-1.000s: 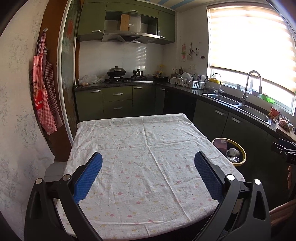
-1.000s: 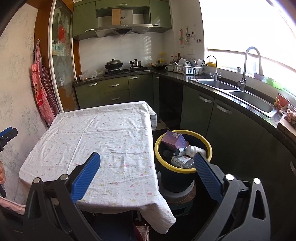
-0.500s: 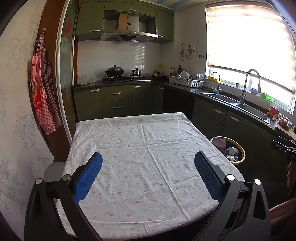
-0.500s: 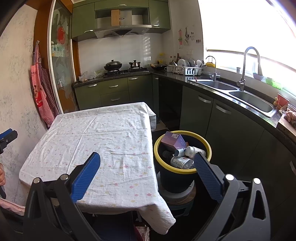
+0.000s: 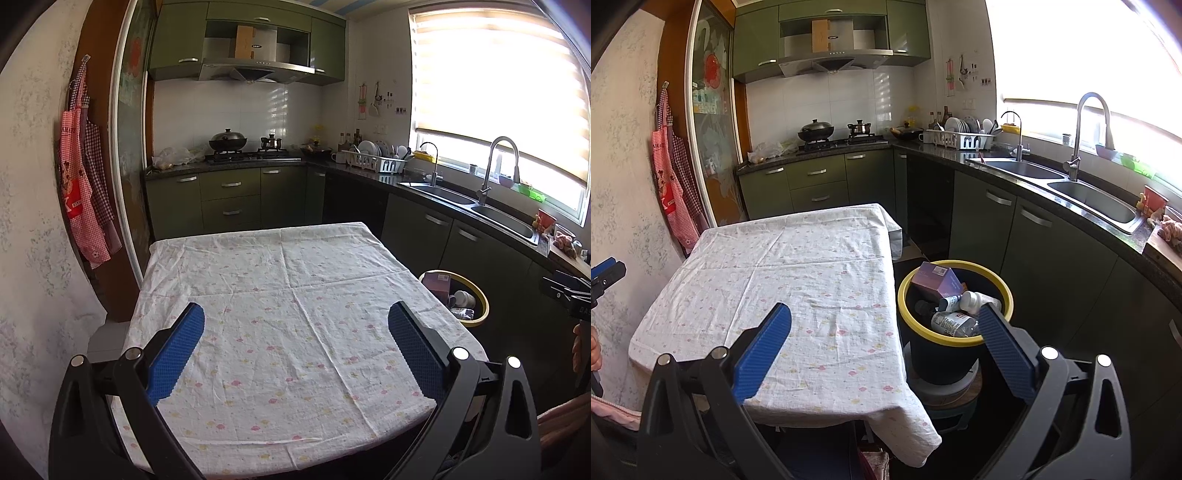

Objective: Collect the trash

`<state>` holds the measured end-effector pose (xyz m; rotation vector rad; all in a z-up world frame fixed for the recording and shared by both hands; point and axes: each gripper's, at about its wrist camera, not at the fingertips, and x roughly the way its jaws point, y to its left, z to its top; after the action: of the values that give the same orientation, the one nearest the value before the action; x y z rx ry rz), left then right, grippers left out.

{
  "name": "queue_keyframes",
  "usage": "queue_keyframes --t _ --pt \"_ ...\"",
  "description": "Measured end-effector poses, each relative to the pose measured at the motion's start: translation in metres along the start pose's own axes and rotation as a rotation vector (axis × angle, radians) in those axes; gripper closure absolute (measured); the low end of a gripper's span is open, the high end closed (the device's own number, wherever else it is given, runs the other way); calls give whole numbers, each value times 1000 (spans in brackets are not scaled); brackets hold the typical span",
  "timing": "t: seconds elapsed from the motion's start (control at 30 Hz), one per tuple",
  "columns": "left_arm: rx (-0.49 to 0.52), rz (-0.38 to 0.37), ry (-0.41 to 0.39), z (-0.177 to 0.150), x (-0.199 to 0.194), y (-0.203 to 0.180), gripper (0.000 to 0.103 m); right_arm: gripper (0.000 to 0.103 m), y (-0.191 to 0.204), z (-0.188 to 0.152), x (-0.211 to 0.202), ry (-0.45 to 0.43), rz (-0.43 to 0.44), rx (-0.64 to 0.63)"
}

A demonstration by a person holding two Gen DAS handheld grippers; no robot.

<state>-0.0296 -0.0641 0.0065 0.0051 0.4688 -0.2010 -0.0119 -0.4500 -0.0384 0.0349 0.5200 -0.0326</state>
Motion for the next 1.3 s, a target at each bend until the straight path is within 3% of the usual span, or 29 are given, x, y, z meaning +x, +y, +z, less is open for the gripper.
queue_keyframes --t 1.3 --pt "4 -14 18 -5 5 0 5 7 1 0 1 5 7 7"
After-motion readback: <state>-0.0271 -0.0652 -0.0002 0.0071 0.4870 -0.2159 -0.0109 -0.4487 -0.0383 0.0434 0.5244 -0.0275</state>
